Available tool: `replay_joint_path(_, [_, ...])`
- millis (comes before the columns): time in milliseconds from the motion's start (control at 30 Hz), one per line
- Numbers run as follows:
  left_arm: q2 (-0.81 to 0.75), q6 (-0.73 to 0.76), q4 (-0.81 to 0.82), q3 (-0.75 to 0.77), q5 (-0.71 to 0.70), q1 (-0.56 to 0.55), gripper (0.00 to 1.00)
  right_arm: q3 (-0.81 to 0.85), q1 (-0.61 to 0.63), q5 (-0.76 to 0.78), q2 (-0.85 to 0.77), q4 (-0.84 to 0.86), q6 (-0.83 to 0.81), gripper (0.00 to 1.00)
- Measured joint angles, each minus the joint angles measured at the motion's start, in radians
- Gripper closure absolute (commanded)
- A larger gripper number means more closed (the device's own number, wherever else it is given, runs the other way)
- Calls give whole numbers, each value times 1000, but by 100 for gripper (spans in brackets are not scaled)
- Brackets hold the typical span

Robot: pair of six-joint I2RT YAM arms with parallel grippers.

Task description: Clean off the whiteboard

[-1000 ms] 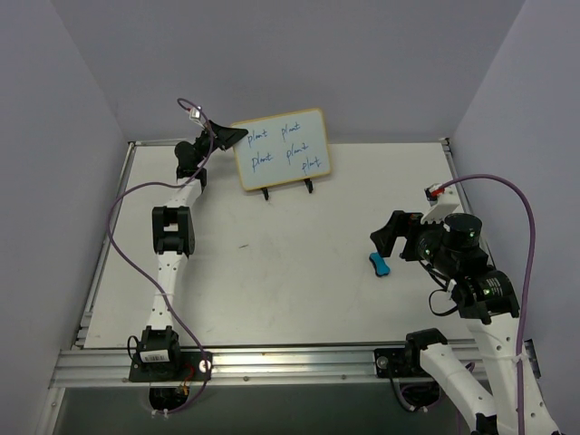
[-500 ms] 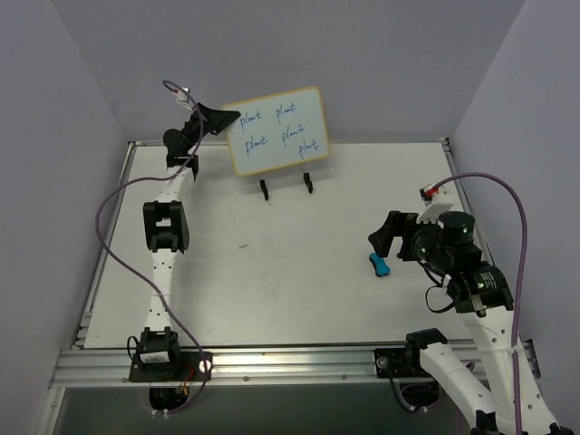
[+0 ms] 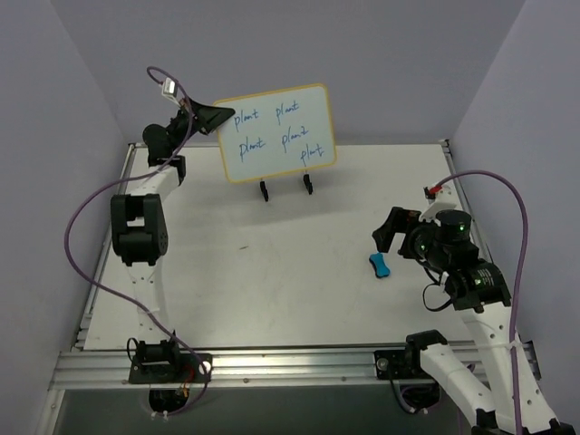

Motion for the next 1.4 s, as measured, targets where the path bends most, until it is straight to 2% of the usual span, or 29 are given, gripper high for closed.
replay_joint_path(267, [-517, 201, -69, -612, -50, -49, 98, 77, 0, 164, 127, -2, 34, 0])
replay_joint_path(400, [-776, 404, -263, -847, -134, -153, 98, 109, 0, 216, 151, -14, 27, 0])
replay_joint_path(567, [-1068, 637, -594, -1023, -297, -323, 98, 155, 0, 246, 179, -42, 6, 0])
replay_joint_path(667, [-1229, 709, -750, -1119, -359, -338, 98, 156, 0, 245, 202, -48, -2, 0])
replay_joint_path(800, [-1423, 783, -941, -1209, -427, -336, 98, 153, 0, 208, 235, -45, 0, 0])
replay_joint_path(933, [-1558, 810, -1056, -1274, -435, -351, 98, 114, 2, 135, 272, -17, 6, 0])
replay_joint_path(1067, [-1636, 808, -1152, -1319, -475, -397, 98, 100, 7, 155, 315, -22, 4, 3])
replay_joint_path(1167, [-1687, 807, -1204, -1320, -526, -451, 98, 101, 14, 171, 367, -31, -2, 11])
replay_joint_path(1400, [-1793, 799, -1326, -1319, -668, -527, 98, 87, 91, 207, 597, -35, 2, 13])
